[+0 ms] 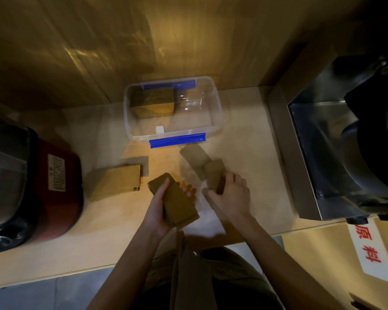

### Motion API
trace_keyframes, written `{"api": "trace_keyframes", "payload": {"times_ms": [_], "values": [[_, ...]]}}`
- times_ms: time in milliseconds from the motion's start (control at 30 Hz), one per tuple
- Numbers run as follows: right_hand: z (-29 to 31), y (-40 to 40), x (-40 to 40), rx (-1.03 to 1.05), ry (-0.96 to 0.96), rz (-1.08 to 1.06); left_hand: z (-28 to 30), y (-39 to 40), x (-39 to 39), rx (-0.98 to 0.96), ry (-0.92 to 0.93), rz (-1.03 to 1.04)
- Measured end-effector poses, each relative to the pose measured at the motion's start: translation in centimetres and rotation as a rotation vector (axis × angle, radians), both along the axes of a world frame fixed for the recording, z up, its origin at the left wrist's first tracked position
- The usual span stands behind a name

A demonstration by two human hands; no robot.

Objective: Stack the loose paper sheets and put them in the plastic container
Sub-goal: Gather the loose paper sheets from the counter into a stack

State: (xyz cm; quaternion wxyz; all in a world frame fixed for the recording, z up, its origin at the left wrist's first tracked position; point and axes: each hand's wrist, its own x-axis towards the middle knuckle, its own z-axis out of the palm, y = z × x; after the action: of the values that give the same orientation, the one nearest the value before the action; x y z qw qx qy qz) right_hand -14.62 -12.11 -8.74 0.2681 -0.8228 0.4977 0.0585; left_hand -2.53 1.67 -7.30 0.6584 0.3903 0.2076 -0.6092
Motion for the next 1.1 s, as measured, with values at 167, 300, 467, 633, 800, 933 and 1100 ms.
{"api": "trace_keyframes", "payload": {"times_ms": [167,300,467,633,800,933,1100], "values": [[-0.5,-2.0,4.5,-0.031,0.091,0.233,-0.1,-0.2,1.1,-0.042,0.004,0.036],[-1.4,-2.5,6.5,-0.042,0.106,0.28,-0.4,0.0,1.9,-0.032,0.011,0.061],[-2.2,-2.5,6.8,-0.072,0.085,0.303,-1.0,0.3,2.3,0.012,0.044,0.098],[-2.6,-2.4,6.6,-0.109,0.057,0.308,-1.7,0.2,2.5,0.059,0.041,0.093],[-2.8,-2.2,6.4,-0.123,0.042,0.295,-1.6,0.1,2.4,0.04,0.057,0.097],[-2.7,-2.4,6.2,-0.077,0.013,0.264,-1.1,0.4,2.4,0.011,0.03,0.094],[-1.2,-2.2,5.3,0.11,-0.106,0.135,-0.8,0.8,2.0,0.034,0.012,0.098]]}}
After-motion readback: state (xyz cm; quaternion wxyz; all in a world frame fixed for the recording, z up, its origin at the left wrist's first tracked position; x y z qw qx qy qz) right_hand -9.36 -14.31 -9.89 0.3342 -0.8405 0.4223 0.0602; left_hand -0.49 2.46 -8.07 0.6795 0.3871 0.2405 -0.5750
